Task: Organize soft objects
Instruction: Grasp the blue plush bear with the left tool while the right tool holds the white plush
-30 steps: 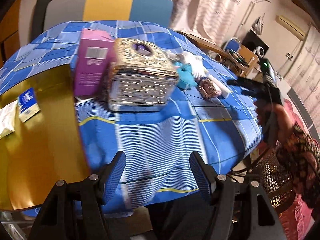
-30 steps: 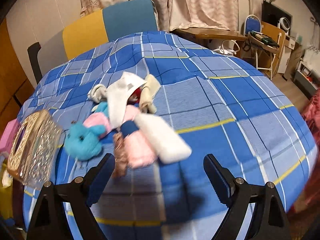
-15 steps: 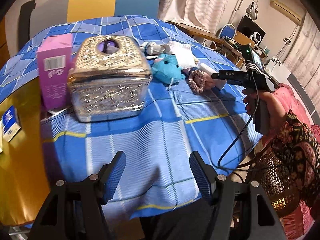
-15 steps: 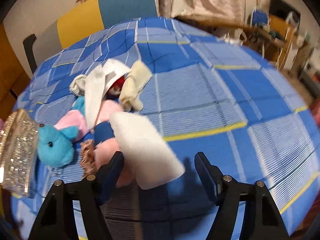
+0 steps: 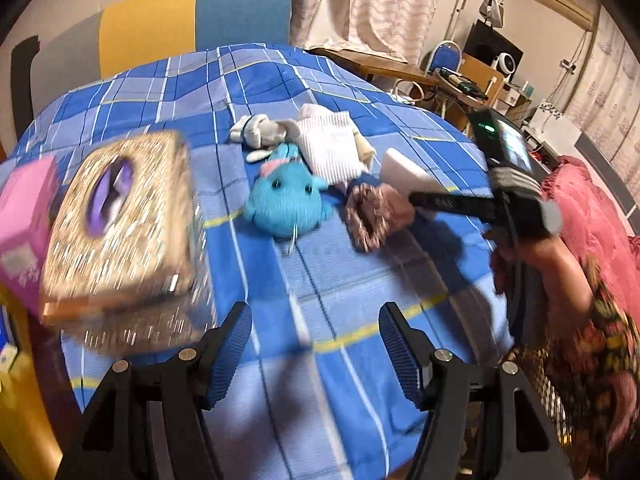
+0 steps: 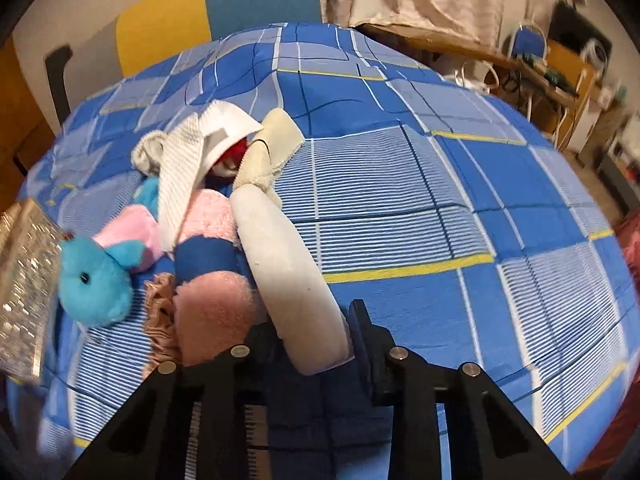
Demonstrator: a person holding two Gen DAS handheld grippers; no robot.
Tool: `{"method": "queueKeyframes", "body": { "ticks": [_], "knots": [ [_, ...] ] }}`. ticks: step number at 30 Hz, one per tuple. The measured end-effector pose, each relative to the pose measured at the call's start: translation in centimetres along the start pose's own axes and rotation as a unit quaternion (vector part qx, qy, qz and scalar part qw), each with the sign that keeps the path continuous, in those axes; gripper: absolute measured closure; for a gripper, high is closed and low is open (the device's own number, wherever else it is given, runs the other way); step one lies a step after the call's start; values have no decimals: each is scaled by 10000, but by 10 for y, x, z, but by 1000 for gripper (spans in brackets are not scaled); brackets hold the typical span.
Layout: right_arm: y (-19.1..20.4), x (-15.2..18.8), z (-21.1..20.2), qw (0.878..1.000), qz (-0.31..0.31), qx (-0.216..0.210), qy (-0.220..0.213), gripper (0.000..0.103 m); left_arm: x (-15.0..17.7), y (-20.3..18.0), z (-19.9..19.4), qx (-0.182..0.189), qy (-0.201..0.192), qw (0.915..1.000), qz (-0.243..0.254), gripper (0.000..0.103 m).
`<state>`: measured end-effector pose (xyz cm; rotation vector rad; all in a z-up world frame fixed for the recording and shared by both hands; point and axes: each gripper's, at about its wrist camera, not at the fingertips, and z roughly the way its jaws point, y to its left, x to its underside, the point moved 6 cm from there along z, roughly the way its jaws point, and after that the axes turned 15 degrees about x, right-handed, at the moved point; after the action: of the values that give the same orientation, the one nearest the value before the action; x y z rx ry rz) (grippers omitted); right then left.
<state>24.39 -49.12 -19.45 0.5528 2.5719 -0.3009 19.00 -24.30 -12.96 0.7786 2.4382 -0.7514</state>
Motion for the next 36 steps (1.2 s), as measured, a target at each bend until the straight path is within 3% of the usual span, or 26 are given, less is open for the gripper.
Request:
{"method": "queueKeyframes", "body": {
  "ticks": [5,12,15,23,28,36],
  "knots": [
    [-6,-2,-7,9992,296,-257,33,72,-46,12,36,-362,126,9991,-197,34],
    [-5,-6,-10,9984,404,-407,27,72,-82,35,82,-1112,304,9932,-148,30],
    [-4,-7,-10,9981,422,-456,47,72,-87,39,99,-1037,434,9936,-128,30],
    [-3,-8,-12,9973,487,-543,30,72,-81,56,131,-1297,790,9883,-164,33],
    [-4,-8,-12,9972,512,-544,25,72,-78,48,119,-1122,756,9906,-205,42],
    [-4,-7,-11,9974,508,-518,19,72,-70,29,74,-726,287,9968,-163,44]
  ]
}}
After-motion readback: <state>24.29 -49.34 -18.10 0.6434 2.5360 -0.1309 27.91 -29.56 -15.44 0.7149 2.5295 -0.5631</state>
